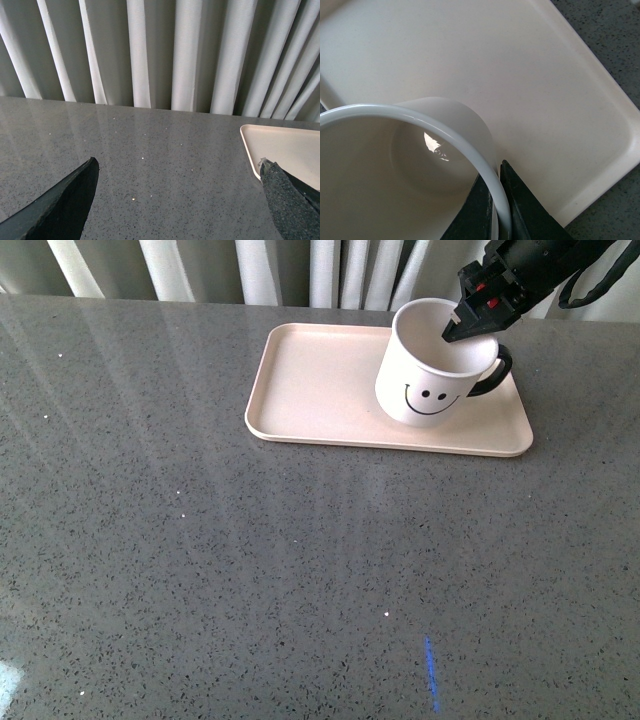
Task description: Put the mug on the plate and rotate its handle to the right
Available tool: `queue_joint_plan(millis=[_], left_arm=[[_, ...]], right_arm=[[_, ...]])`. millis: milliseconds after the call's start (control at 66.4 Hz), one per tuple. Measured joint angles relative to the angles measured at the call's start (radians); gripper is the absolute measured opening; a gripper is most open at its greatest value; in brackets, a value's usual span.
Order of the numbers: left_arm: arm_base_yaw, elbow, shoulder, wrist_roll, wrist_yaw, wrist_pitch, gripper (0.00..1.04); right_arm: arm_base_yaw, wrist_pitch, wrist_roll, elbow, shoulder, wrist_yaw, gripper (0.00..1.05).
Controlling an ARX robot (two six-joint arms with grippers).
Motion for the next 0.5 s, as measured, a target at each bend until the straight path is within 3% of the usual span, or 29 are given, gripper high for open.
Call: queue_joint_plan(millis=[497], left_arm=[[0.0,0.0,0.0,0.0,0.0,0.0,0.95]], right_arm=[[0.011,-0.048,-0.057,0.089,0.073,0.012,0.02]])
